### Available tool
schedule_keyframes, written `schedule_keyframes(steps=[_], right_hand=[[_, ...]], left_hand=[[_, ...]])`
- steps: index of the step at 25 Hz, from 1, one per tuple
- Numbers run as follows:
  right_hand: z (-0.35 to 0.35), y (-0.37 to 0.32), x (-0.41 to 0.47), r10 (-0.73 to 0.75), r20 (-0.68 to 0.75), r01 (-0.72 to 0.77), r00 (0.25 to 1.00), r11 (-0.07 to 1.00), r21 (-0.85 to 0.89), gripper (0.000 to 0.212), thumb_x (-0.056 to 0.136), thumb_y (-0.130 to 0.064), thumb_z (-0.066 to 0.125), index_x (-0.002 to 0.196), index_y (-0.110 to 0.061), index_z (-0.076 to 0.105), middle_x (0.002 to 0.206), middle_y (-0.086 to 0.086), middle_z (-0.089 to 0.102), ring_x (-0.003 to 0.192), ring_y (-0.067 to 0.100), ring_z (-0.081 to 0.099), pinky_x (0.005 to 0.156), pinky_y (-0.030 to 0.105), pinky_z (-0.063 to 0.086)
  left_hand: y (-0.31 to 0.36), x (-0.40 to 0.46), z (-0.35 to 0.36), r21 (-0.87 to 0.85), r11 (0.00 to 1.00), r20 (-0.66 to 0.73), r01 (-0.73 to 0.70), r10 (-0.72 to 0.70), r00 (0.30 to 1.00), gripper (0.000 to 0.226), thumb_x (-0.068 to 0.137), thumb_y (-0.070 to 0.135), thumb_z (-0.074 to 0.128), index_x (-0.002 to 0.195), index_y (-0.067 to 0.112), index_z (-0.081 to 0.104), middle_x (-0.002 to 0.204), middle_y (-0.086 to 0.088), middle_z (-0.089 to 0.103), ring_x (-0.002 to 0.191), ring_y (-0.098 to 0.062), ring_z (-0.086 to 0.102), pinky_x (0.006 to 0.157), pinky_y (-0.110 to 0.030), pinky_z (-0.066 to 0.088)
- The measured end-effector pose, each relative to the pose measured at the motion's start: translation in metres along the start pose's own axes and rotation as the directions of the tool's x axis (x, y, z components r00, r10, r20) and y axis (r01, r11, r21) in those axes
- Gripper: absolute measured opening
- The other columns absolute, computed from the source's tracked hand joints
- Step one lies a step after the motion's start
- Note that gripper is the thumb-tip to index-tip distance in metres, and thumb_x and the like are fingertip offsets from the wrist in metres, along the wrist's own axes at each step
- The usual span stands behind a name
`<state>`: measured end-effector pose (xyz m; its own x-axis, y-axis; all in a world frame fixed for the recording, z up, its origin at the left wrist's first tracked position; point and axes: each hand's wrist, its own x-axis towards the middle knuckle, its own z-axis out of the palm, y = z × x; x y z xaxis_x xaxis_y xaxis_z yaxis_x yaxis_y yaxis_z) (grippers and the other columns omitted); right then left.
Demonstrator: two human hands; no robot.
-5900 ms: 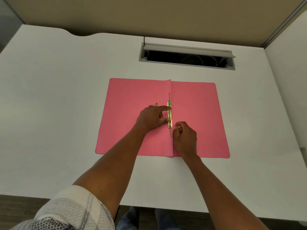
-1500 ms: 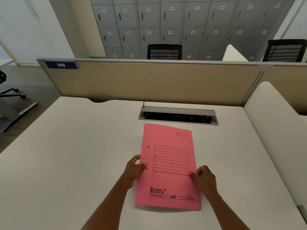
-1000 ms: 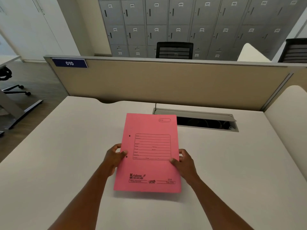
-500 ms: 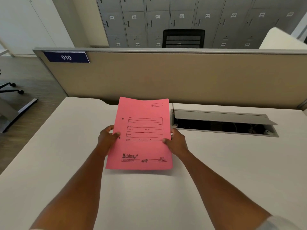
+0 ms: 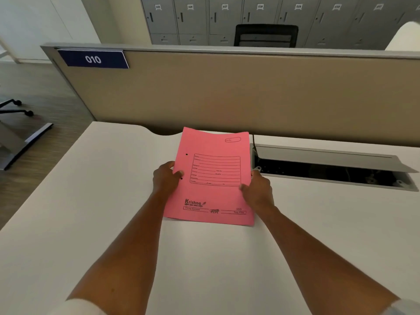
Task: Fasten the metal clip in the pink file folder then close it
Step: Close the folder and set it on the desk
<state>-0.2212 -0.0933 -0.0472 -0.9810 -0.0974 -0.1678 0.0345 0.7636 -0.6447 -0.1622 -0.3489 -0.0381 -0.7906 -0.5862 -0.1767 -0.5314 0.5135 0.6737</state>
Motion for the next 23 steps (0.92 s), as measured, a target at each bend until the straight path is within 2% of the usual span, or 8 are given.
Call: schedule_keyframes(steps=[2,4,6,13,17,19,21,23], right_hand=[[-0.001,0.001,-0.001,-0.001,-0.024,0.0,1.0,0.999,-0.044,0.04,0.085,-0.02,0.069,0.12,-0.011,0.051,0.117,0.01,0.063,0.104,0.031,0.063,0.078,0.036,0.05],[-0.001,0.002,-0.003,0.002,-0.019,-0.004,1.0,0.996,-0.092,0.046,0.085,-0.022,0.068,0.126,-0.009,0.049,0.123,0.011,0.056,0.11,0.031,0.059,0.087,0.041,0.051],[0.0,0.002,-0.005,-0.001,-0.014,-0.001,1.0,0.992,-0.125,0.048,0.087,-0.023,0.067,0.128,-0.007,0.048,0.126,0.012,0.051,0.113,0.03,0.056,0.092,0.042,0.05],[-0.003,0.005,-0.014,-0.05,-0.014,0.047,0.999,0.986,-0.163,0.047,0.089,-0.024,0.062,0.129,-0.007,0.045,0.127,0.012,0.048,0.115,0.029,0.05,0.093,0.041,0.048],[-0.011,0.012,-0.024,-0.111,-0.005,0.107,0.994,0.964,-0.243,0.046,0.089,-0.025,0.058,0.13,-0.008,0.046,0.128,0.013,0.05,0.115,0.03,0.047,0.097,0.043,0.044],[-0.012,0.015,-0.033,-0.156,-0.003,0.15,0.988,0.959,-0.242,0.048,0.089,-0.028,0.056,0.132,-0.009,0.043,0.134,0.013,0.049,0.12,0.03,0.045,0.101,0.043,0.041],[-0.005,0.017,-0.044,-0.214,0.013,0.211,0.977,0.948,-0.24,0.06,0.09,-0.036,0.055,0.141,-0.01,0.035,0.148,0.012,0.04,0.133,0.03,0.039,0.113,0.045,0.035],[0.008,0.019,-0.055,-0.255,0.072,0.265,0.964,0.922,-0.282,0.073,0.093,-0.047,0.048,0.15,-0.011,0.021,0.16,0.011,0.023,0.145,0.03,0.025,0.121,0.047,0.022]], left_hand=[[0.0,0.0,0.002,0.084,0.996,0.009,-0.024,0.024,1.0,0.037,0.093,0.029,0.062,0.125,0.012,0.063,0.119,-0.012,0.07,0.097,-0.03,0.068,0.086,-0.041,0.052],[-0.001,0.0,0.002,0.149,0.989,0.014,-0.022,0.02,1.0,0.039,0.092,0.03,0.064,0.125,0.009,0.063,0.122,-0.014,0.064,0.104,-0.032,0.064,0.087,-0.044,0.051],[0.0,-0.002,0.003,0.195,0.981,0.005,-0.02,0.02,1.0,0.038,0.092,0.03,0.063,0.122,0.007,0.062,0.122,-0.016,0.058,0.105,-0.033,0.061,0.083,-0.042,0.049],[0.005,-0.016,0.015,0.294,0.954,-0.07,-0.052,0.076,0.995,0.033,0.093,0.029,0.061,0.117,0.006,0.057,0.122,-0.016,0.051,0.108,-0.034,0.057,0.084,-0.047,0.053],[0.007,-0.035,0.027,0.356,0.923,-0.072,-0.147,0.184,0.98,0.043,0.092,0.03,0.06,0.128,0.011,0.046,0.132,-0.014,0.05,0.118,-0.032,0.052,0.093,-0.048,0.049],[0.006,-0.048,0.037,0.395,0.878,-0.013,-0.271,0.301,0.954,0.049,0.094,0.03,0.054,0.137,0.011,0.039,0.144,-0.012,0.044,0.131,-0.034,0.044,0.107,-0.05,0.04],[0.006,-0.066,0.05,0.427,0.824,0.132,-0.373,0.352,0.927,0.06,0.099,0.033,0.042,0.153,0.013,0.023,0.16,-0.011,0.025,0.148,-0.033,0.021,0.121,-0.05,0.019],[0.002,-0.083,0.064,0.465,0.763,0.234,-0.448,0.382,0.894,0.063,0.102,0.039,0.031,0.157,0.017,0.008,0.165,-0.008,0.007,0.152,-0.028,0.003,0.123,-0.049,0.005]])
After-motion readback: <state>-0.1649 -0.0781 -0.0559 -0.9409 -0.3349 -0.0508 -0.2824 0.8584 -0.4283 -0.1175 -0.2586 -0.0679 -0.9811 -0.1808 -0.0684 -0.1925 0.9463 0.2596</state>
